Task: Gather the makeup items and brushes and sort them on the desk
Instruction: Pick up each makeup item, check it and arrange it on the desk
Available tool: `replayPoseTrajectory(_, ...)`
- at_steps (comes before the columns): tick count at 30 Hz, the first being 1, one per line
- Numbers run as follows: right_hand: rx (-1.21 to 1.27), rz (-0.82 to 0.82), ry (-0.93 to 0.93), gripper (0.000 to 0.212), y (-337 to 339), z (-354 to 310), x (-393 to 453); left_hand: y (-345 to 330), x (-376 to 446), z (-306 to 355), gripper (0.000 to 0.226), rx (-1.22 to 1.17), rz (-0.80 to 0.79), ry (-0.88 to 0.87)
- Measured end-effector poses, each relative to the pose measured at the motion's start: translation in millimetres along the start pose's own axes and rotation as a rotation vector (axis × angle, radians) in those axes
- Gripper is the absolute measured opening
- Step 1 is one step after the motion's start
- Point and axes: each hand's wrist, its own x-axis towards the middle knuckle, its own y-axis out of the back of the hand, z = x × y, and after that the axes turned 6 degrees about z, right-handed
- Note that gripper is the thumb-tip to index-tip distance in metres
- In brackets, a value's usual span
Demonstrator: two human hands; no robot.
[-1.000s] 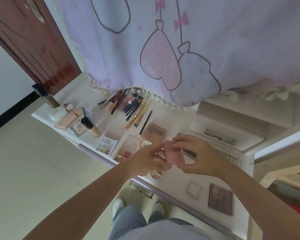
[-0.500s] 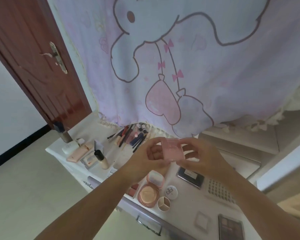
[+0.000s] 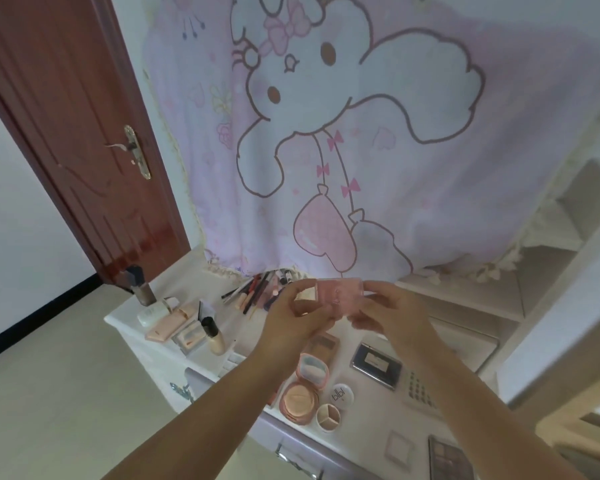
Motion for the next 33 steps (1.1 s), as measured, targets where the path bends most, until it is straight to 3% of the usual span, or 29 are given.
replayPoseTrajectory(1, -0.036, 0.013, 0.014, 0.015, 1.1, -3.2, -0.9, -5.1, -4.3, 2.6, 0.035, 0.046, -0.01, 0.013)
replayPoseTrajectory(3, -0.147, -0.013, 0.073, 0.017, 9.3, -10.4, 1.4, -12.4, -8.6, 10.8, 0.006, 0.071, -0.084, 0.085)
replayPoseTrajectory(6, -0.351, -0.139, 0.139, 0.016, 26.0, -24.6, 8.3, -21.3, -8.0, 18.5, 0.028, 0.026, -0.181, 0.243)
replayPoseTrajectory(9, -0.51, -0.137, 0.245, 0.017, 38.2, -29.3, 16.4, -34.9, -9.1, 21.4, 0.022, 0.006, -0.157, 0.277)
replayPoseTrajectory(11, -0.632, -0.159, 0.419, 0.018, 44.9, -30.2, 17.5, -43.5, -6.3, 19.9, 0.023, -0.062, -0.111, 0.265)
replayPoseTrajectory(14, -0.786, -0.402, 0.609, 0.045, 54.9, -28.3, 18.0, -49.9, -4.0, 18.0, 0.025, -0.153, -0.066, 0.262)
replayPoseTrajectory(17, -0.734, -0.445, 0.594, 0.059, 65.2, -28.9, 22.0, -52.0, -2.7, 16.4, 0.022, -0.163, -0.118, 0.263)
replayPoseTrajectory(21, -0.59, -0.458, 0.574, 0.043, 71.4, -23.4, 24.5, -50.9, 3.2, 6.4, 0.01, -0.177, -0.169, 0.248)
replayPoseTrajectory(25, -0.604, -0.439, 0.705, 0.037, 72.4, -13.2, 20.3, -47.9, 6.2, -9.2, 0.06, -0.335, -0.347, 0.204)
replayPoseTrajectory(28, -0.713, -0.393, 0.923, 0.031, 69.5, -5.9, 19.1, -48.6, 4.7, -16.3, 0.079, -0.444, -0.33, 0.181)
replayPoseTrajectory(33, -0.711, -0.371, 1.031, 0.023, 68.0, 8.1, 19.4, -44.6, 0.3, -23.3, 0.071, -0.395, -0.219, 0.133)
